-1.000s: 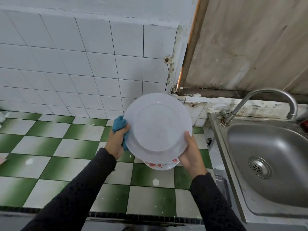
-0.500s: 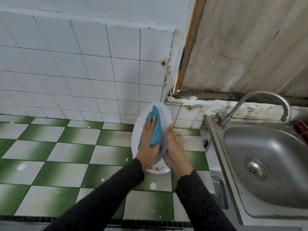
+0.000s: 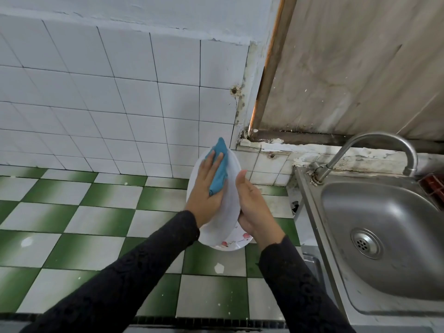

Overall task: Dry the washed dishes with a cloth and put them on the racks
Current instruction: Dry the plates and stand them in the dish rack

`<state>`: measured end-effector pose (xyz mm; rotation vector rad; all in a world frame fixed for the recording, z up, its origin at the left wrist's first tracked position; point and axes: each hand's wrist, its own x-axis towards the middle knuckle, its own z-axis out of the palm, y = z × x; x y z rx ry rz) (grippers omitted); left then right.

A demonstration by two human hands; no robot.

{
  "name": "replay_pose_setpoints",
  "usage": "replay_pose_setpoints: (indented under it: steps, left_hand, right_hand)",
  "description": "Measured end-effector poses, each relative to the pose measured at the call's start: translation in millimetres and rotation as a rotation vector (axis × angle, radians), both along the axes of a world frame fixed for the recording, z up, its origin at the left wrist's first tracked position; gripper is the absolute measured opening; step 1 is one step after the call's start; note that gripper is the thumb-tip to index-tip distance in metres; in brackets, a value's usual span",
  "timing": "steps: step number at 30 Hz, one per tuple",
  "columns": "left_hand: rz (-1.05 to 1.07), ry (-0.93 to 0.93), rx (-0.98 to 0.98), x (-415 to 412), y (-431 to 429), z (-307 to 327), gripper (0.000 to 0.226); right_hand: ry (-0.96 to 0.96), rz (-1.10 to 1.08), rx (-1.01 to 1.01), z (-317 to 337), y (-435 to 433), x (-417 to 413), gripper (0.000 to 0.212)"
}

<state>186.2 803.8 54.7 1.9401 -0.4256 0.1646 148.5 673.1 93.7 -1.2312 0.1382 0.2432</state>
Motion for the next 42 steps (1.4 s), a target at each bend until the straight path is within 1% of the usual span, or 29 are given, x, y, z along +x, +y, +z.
replay_pose_setpoints:
  steps: [2, 3, 4, 7, 8, 11, 12, 13, 15, 17, 19, 20, 21, 23, 24, 25, 27, 29, 31, 33, 34, 35, 38, 40, 42]
  left_hand:
    - [-0.096, -0.162, 0.154, -11.1, -3.6, -4.4, 0.061]
    - [-0.13, -0.211, 0.185, -9.8, -2.0, -5.8, 0.061]
    - [-0.123, -0.207, 0.183, -3.9, 1.5, -5.8, 0.061]
    - [0.011, 0.03, 0.016, 15.0, 9.5, 0.9, 0.059]
    - [0.027, 0.036, 0.02, 12.7, 8.0, 4.2, 0.059]
    - [-0.101, -0.186, 0.182, 0.2, -0.7, 1.6, 0.06]
    - [-0.118, -0.198, 0.192, 1.2, -0.4, 2.0, 0.06]
    - [-0.085, -0.154, 0.149, 7.9, 2.0, -1.5, 0.059]
    - [0.055, 0.063, -0.046, 25.0, 9.1, -4.3, 0.056]
    - [0.156, 0.257, -0.209, 35.4, 18.6, -8.9, 0.053]
    - [0.161, 0.385, -0.254, 33.0, 24.3, -24.4, 0.042]
    - [0.152, 0.428, -0.271, 26.4, 26.3, -33.8, 0.043]
    - [0.151, 0.45, -0.286, 18.7, 28.0, -43.9, 0.05]
    - [0.161, 0.43, -0.302, -2.5, 26.2, -59.1, 0.067]
    - [0.168, 0.404, -0.279, -13.5, 22.0, -64.1, 0.07]
    - [0.161, 0.356, -0.241, -23.3, 16.6, -65.4, 0.069]
    - [0.124, 0.209, -0.12, -41.6, 2.2, -56.3, 0.06]
    - [0.03, 0.011, 0.078, -52.6, -11.0, -43.7, 0.063]
    - [-0.023, -0.12, 0.224, -50.3, -19.2, -34.8, 0.067]
    - [-0.051, -0.204, 0.306, -36.1, -17.9, -30.9, 0.066]
    - [-0.064, -0.211, 0.317, -28.8, -14.2, -30.2, 0.064]
    - [-0.066, -0.181, 0.298, -22.2, -8.5, -29.6, 0.063]
    - [0.018, 0.013, 0.165, -16.1, 11.0, -34.6, 0.061]
    - [0.016, 0.063, 0.149, -27.3, 16.6, -39.0, 0.062]
    - [-0.062, 0.048, 0.204, -44.6, 11.7, -41.8, 0.069]
  right_hand:
    - [0.002, -0.027, 0.031, -3.7, -3.5, 3.2, 0.058]
    - [0.004, -0.029, 0.042, -2.6, -5.3, 4.1, 0.061]
    - [0.002, -0.017, 0.034, -1.6, -6.7, 4.6, 0.064]
    - [0.01, 0.003, -0.025, 1.4, -7.1, 3.9, 0.062]
    - [0.003, 0.003, -0.031, 1.4, -6.3, 4.3, 0.058]
    - [0.019, -0.037, -0.032, -0.7, -5.7, 5.7, 0.056]
    - [0.024, -0.036, -0.029, -0.5, -6.4, 6.4, 0.057]
    - [0.033, -0.045, -0.042, 1.8, -6.5, 6.2, 0.058]
    - [0.048, -0.067, -0.053, 3.3, -8.0, 6.1, 0.059]
    - [0.06, -0.125, 0.024, 3.1, -10.0, 5.1, 0.057]
    - [0.069, -0.187, 0.143, 1.8, -11.6, 3.6, 0.052]
    - [0.067, -0.221, 0.195, -0.4, -12.3, 3.3, 0.05]
    - [0.068, -0.26, 0.244, -2.1, -12.5, 2.9, 0.05]
    - [0.068, -0.322, 0.317, -5.0, -11.3, 3.5, 0.053]
    - [0.064, -0.336, 0.346, -6.3, -10.3, 4.3, 0.056]
    - [0.068, -0.352, 0.366, -7.5, -8.9, 6.1, 0.059]
    - [0.093, -0.385, 0.387, -9.3, -6.5, 10.2, 0.062]
    - [0.132, -0.369, 0.42, -11.3, -1.7, 11.8, 0.074]
    - [0.198, -0.312, 0.457, -16.1, 3.5, 9.8, 0.083]
    - [0.231, -0.278, 0.494, -21.6, 4.5, 7.5, 0.074]
    - [0.22, -0.261, 0.509, -21.9, 3.6, 6.5, 0.068]
    - [0.203, -0.236, 0.531, -18.6, 2.2, 5.9, 0.066]
    - [0.161, -0.241, 0.539, -10.4, -4.4, 9.7, 0.076]
    - [0.154, -0.254, 0.5, -7.7, -7.4, 12.1, 0.08]
    - [0.177, -0.268, 0.474, -7.4, -8.7, 13.1, 0.084]
